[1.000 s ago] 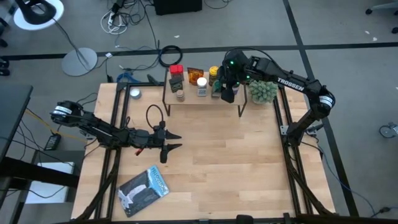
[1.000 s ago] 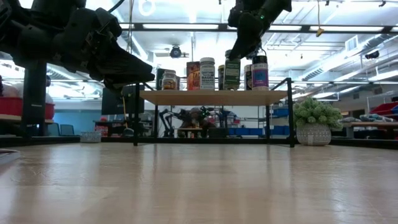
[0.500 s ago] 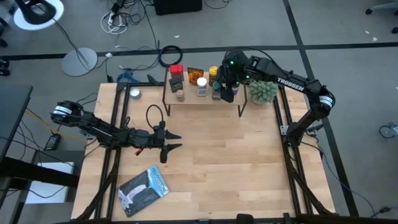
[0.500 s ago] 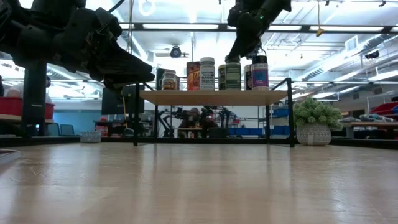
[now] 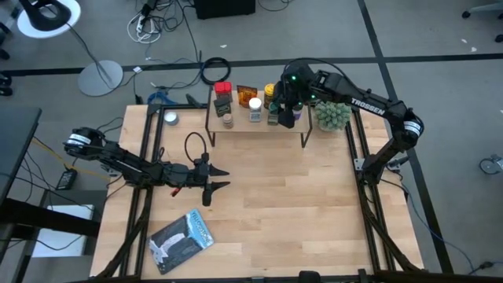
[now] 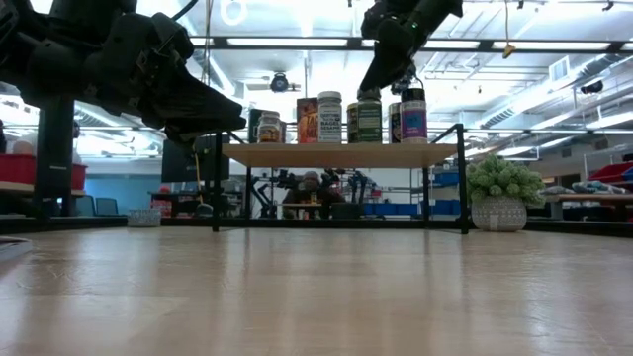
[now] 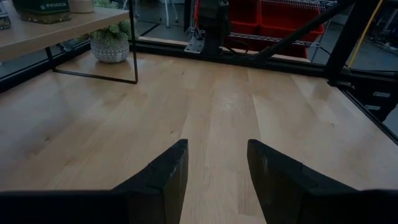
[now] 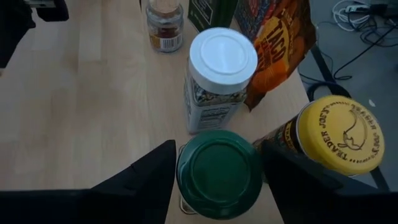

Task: Shelf spices
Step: Put the green bottle seasoning on the shelf, then return to Home Position

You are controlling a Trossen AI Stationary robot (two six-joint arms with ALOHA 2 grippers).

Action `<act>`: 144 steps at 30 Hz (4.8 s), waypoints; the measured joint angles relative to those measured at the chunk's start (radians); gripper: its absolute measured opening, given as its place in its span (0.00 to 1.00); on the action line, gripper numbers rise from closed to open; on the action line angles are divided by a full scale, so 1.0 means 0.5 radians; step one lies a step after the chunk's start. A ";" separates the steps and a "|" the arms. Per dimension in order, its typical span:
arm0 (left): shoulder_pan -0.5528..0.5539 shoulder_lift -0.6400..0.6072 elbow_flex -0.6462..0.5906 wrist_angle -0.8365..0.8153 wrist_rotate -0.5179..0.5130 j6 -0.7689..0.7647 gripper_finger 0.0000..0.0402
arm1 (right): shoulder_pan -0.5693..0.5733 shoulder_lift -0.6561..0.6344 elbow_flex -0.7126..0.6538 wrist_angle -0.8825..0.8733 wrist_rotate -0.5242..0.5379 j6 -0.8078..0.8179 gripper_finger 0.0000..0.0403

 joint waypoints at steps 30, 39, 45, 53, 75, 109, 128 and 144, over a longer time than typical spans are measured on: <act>0.000 0.001 0.000 -0.004 0.000 0.000 0.42 | 0.016 -0.233 0.002 0.035 -0.002 0.021 0.54; 0.000 0.001 0.000 -0.003 0.000 0.010 0.42 | 0.154 -0.403 0.002 -0.198 -0.240 0.332 0.43; 0.000 0.001 0.000 0.002 -0.001 0.009 0.42 | 0.399 -0.513 -0.147 -0.266 -0.117 0.341 0.07; 0.000 0.001 0.000 0.005 -0.001 0.009 0.42 | 0.712 -0.787 -0.959 0.210 0.134 0.765 0.01; 0.307 -0.702 -0.303 -0.163 0.197 0.226 0.42 | 1.177 -1.080 -2.536 2.368 0.423 1.511 0.04; 0.355 -2.560 -0.497 -1.438 0.266 0.262 0.42 | 1.166 -1.826 -3.009 2.743 0.497 1.295 0.04; 0.354 -2.554 -0.499 -1.508 0.269 0.269 0.42 | 1.124 -2.201 -3.011 2.338 0.396 1.150 0.03; 0.354 -2.554 -0.500 -1.510 0.270 0.257 0.42 | 1.341 -3.017 -3.150 1.790 0.664 1.035 0.03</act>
